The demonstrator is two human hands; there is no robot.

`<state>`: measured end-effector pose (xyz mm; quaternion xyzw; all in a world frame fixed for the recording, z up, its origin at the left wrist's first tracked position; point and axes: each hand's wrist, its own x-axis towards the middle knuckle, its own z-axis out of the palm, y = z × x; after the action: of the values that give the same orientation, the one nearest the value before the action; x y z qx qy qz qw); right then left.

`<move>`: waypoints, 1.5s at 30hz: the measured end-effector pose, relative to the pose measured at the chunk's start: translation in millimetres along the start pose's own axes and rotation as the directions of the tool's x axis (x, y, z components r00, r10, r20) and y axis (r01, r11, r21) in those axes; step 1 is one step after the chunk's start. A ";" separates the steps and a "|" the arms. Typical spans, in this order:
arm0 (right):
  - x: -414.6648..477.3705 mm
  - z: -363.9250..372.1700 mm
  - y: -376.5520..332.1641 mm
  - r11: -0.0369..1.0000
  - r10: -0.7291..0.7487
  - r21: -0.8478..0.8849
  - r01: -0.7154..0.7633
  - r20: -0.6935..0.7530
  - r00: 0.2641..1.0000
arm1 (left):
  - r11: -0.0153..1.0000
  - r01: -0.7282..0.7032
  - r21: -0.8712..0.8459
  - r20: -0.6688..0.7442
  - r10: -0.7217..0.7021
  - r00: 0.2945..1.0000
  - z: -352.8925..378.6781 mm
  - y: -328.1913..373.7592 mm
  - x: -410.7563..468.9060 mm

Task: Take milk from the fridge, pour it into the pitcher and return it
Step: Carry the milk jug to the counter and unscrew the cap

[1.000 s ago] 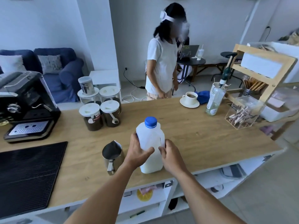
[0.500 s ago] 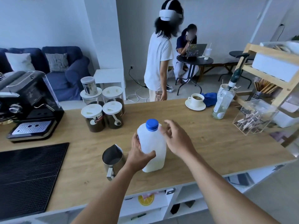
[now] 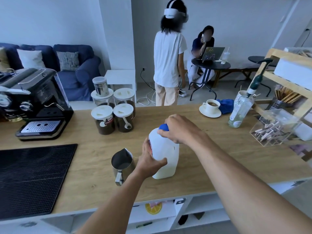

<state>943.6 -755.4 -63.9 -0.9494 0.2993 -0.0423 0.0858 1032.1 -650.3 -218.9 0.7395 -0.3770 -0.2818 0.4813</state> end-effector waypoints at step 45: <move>-102.5 222.2 77.5 0.623 0.556 0.567 -0.539 0.164 0.815 | 0.998 -0.032 -0.062 -0.029 0.030 0.999 6.1 -6.3 6.0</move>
<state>845.6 -728.4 -299.6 -0.7371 0.5460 -0.1176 0.3804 1032.5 -656.7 -227.3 0.7219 -0.3728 -0.2756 0.5138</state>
